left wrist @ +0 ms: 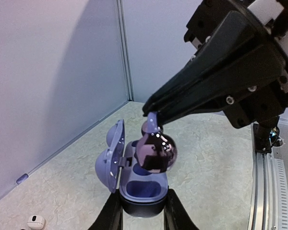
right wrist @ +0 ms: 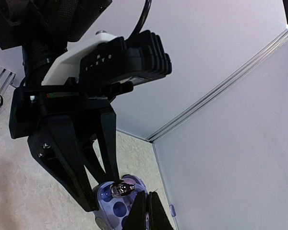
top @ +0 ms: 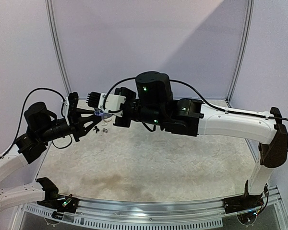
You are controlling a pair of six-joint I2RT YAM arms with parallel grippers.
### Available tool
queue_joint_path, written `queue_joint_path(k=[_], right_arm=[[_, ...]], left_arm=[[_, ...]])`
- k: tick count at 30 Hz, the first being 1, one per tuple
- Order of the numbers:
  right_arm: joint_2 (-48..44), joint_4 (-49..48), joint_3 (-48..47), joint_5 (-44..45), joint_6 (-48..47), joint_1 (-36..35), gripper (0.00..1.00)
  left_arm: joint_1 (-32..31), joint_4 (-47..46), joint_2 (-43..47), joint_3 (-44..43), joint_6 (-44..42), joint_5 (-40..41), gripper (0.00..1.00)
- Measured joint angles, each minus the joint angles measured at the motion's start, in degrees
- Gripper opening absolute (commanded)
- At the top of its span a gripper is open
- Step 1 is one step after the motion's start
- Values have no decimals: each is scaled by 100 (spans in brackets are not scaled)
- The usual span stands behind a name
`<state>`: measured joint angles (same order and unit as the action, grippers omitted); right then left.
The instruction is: Insert the wireless bluetooth earbuds into the charging case
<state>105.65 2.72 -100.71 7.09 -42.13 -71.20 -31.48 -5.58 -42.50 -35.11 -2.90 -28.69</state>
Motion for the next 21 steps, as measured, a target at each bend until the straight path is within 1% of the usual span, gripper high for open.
queue_joint_path(k=[12,21], right_arm=[[232,284,-221,313,-76,-2,0],[251,485,-240,282,-188,-4,0]], left_arm=[[-2,85,0,0,-31,87,0],[-2,160,0,0,-63,92,0]])
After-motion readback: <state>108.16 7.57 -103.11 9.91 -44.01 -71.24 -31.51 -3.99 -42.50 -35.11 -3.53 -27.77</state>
